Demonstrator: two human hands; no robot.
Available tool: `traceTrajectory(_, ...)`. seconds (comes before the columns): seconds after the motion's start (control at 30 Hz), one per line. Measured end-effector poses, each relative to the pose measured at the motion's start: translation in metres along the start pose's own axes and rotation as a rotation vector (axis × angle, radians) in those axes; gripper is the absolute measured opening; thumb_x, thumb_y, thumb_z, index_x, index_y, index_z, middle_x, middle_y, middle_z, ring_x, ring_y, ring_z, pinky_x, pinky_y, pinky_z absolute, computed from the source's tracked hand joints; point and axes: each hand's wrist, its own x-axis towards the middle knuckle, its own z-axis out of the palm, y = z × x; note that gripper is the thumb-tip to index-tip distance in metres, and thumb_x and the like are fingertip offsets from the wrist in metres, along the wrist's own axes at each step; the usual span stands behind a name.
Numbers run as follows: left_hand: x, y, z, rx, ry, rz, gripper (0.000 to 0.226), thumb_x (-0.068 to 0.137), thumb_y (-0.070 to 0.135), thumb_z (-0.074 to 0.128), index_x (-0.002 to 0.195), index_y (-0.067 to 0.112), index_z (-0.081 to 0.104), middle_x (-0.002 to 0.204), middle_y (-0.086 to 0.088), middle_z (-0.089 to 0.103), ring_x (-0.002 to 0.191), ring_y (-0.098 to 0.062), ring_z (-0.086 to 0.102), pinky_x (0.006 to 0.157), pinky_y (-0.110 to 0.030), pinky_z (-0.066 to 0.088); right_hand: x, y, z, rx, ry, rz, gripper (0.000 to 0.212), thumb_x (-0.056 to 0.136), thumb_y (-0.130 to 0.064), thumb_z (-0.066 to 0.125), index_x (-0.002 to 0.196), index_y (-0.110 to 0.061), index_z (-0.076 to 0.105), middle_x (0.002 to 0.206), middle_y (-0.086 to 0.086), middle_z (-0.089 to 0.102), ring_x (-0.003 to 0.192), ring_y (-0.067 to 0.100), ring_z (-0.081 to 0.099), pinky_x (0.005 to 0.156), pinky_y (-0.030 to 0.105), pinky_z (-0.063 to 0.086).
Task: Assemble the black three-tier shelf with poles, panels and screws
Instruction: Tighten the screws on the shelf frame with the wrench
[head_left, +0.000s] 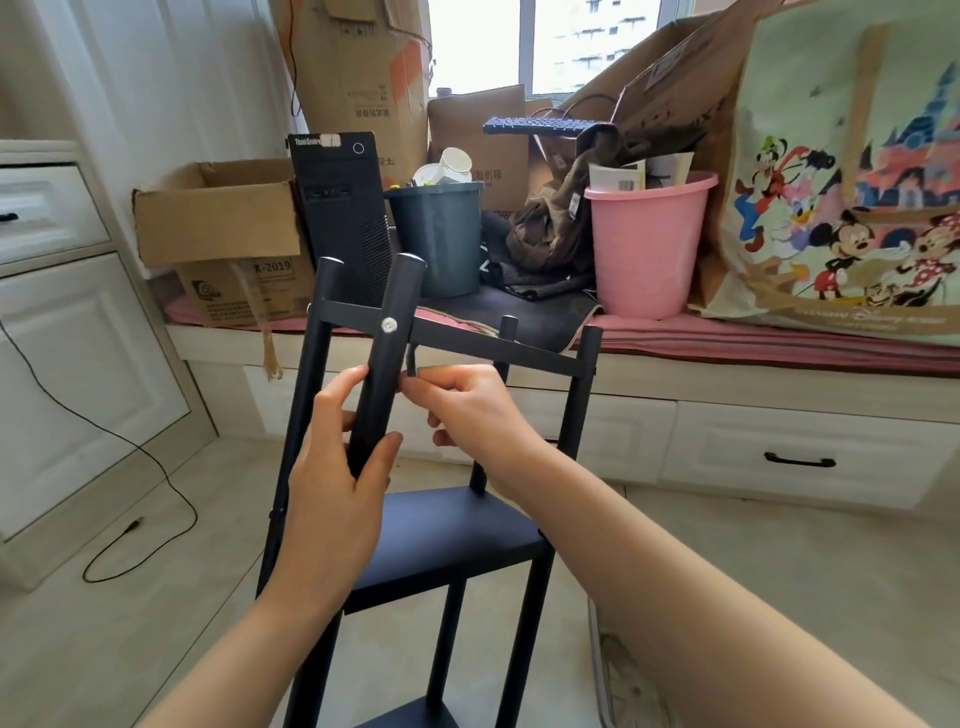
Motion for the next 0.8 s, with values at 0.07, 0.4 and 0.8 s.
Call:
traceTrajectory(0.07, 0.0, -0.003, -0.003, -0.003, -0.003, 0.003, 0.062, 0.096, 0.013, 0.063, 0.138, 0.051, 0.037, 0.092, 0.026, 0.056, 0.075, -0.016, 0.062, 0.072, -0.022, 0.046, 0.002, -0.002, 0.005, 0.011, -0.012, -0.023, 0.024, 0.096, -0.024, 0.062, 0.09, -0.004, 0.075, 0.068, 0.008, 0.041, 0.065, 0.021, 0.039, 0.06, 0.033, 0.041)
traceTrajectory(0.4, 0.001, -0.003, -0.01, -0.052, -0.042, 0.01, 0.069, 0.095, 0.013, 0.063, 0.127, 0.067, 0.035, 0.092, 0.026, 0.061, 0.069, -0.017, 0.061, 0.067, -0.029, 0.049, 0.015, 0.008, 0.02, -0.06, 0.086, -0.15, 0.026, 0.098, -0.018, 0.058, 0.085, -0.005, 0.076, 0.073, 0.001, 0.069, 0.06, 0.001, 0.058, 0.062, 0.016, 0.046)
traceTrajectory(0.8, 0.001, -0.004, -0.008, -0.039, -0.047, 0.007, 0.065, 0.095, 0.013, 0.064, 0.136, 0.055, 0.038, 0.084, 0.017, 0.058, 0.066, -0.02, 0.061, 0.07, -0.038, 0.054, 0.03, 0.03, 0.038, -0.032, 0.329, -0.323, 0.022, 0.099, -0.012, 0.056, 0.091, -0.002, 0.074, 0.079, 0.007, 0.07, 0.07, 0.018, 0.059, 0.074, 0.041, 0.056)
